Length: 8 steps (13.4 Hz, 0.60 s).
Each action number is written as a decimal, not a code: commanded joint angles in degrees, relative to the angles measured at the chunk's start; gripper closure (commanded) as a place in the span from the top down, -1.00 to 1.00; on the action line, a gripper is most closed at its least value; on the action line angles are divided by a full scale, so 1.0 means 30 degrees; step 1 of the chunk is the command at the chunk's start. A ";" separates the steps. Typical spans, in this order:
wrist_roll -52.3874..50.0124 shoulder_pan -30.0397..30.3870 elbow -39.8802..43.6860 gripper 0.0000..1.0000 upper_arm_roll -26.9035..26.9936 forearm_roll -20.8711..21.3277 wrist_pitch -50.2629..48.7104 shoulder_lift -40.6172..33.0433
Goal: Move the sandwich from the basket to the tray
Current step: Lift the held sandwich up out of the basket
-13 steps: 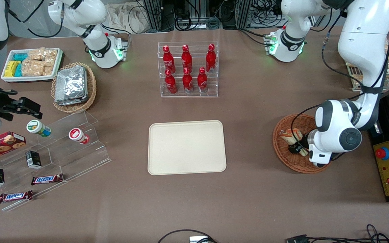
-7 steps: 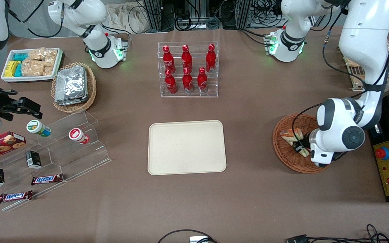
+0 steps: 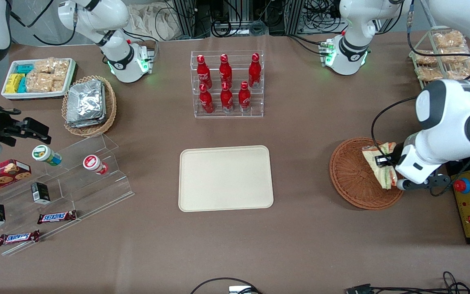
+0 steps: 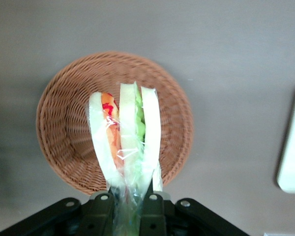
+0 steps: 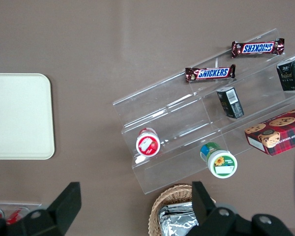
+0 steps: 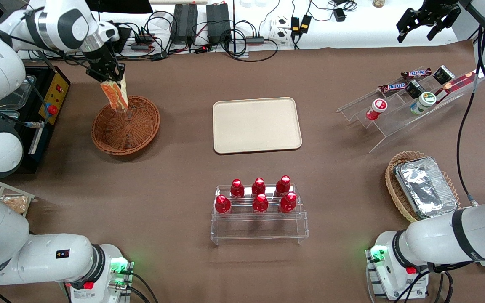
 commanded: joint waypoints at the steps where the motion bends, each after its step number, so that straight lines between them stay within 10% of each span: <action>1: 0.0765 -0.0092 0.2764 -1.00 -0.2019 -0.0541 -0.0842 0.1210; 8: -0.4360 -0.2870 0.5495 -1.00 -0.3990 -0.0808 -0.0725 0.4870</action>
